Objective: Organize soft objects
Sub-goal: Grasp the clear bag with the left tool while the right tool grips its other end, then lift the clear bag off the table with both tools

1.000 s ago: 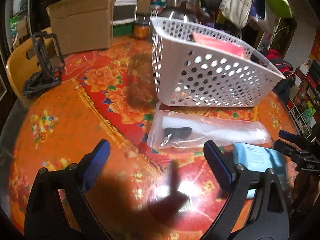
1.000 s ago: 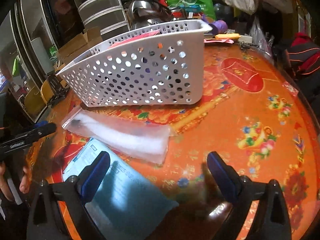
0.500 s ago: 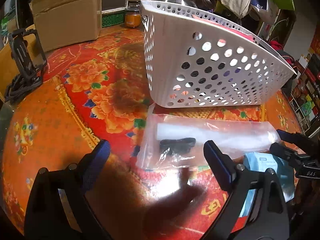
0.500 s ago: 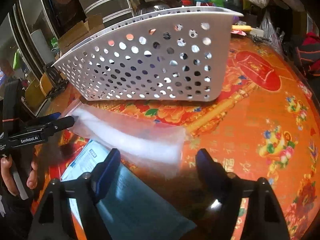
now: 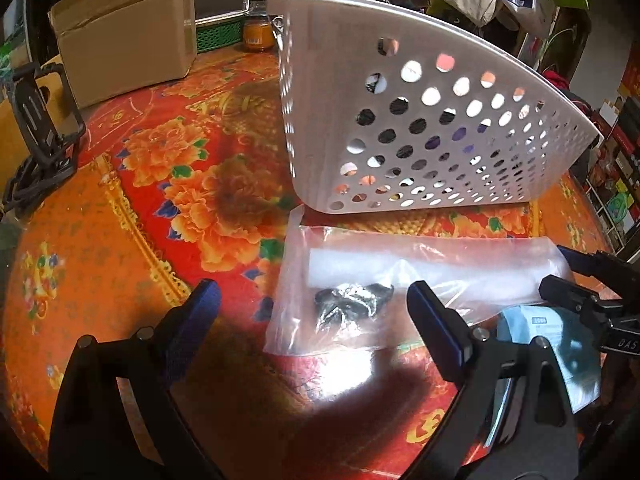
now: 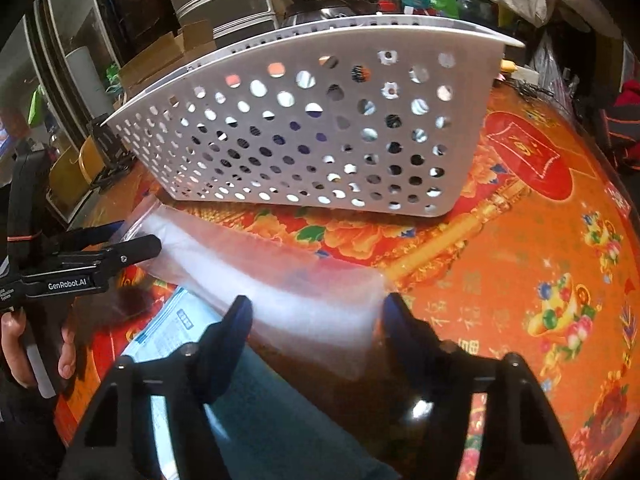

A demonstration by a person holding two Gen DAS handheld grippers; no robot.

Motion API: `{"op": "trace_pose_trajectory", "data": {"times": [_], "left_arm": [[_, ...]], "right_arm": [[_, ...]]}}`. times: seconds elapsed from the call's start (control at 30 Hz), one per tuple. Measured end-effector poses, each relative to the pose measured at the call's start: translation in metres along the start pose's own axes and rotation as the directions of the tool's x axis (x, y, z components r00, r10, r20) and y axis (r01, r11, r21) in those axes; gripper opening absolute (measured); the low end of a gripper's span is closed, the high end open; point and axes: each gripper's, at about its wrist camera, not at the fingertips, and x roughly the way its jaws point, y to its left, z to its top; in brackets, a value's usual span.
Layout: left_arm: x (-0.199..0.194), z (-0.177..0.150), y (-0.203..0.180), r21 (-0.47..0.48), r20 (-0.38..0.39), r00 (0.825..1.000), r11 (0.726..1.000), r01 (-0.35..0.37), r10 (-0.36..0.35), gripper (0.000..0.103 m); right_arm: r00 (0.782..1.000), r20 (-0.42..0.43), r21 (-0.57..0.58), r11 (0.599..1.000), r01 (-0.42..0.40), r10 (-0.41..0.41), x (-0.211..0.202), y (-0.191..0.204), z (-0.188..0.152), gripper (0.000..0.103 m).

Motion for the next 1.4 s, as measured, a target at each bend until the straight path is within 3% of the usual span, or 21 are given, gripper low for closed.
{"op": "trace_pose_trajectory", "data": {"times": [0.13, 0.2, 0.27, 0.47, 0.53, 0.83, 1.4], "left_arm": [[-0.003, -0.001, -0.006, 0.021, 0.013, 1.0, 1.0, -0.006, 0.006, 0.07], [-0.005, -0.002, -0.009, 0.036, 0.018, 1.0, 0.999, 0.0, 0.0, 0.06], [-0.007, -0.004, -0.014, 0.047, 0.021, 1.0, 0.999, 0.017, -0.018, 0.041], [-0.014, -0.009, -0.015, 0.033, 0.031, 0.998, 0.998, 0.052, -0.053, 0.027], [-0.019, -0.01, -0.011, 0.02, 0.043, 0.997, 0.998, 0.067, -0.068, 0.021], [-0.039, -0.019, -0.016, 0.042, 0.097, 0.994, 0.998, 0.053, -0.056, 0.014], [-0.064, -0.022, -0.027, 0.077, 0.17, 0.984, 0.996, 0.046, -0.059, 0.014]], "right_arm": [[1.0, 0.007, -0.051, 0.999, 0.017, -0.017, 0.001, 0.008, -0.003, 0.053], [1.0, 0.012, -0.059, 0.998, 0.013, -0.012, 0.001, 0.008, -0.003, 0.043], [1.0, 0.02, -0.056, 0.998, 0.004, -0.003, 0.001, 0.005, -0.003, 0.037], [0.999, 0.031, -0.061, 0.998, -0.026, 0.028, -0.003, 0.0, -0.005, 0.017], [0.999, 0.037, -0.068, 0.997, -0.036, 0.038, -0.004, 0.001, -0.006, 0.015], [0.993, 0.1, -0.075, 0.996, -0.056, 0.063, -0.016, 0.003, -0.007, 0.013], [0.983, 0.168, -0.101, 0.994, -0.051, 0.068, -0.029, 0.005, -0.006, 0.013]]}}
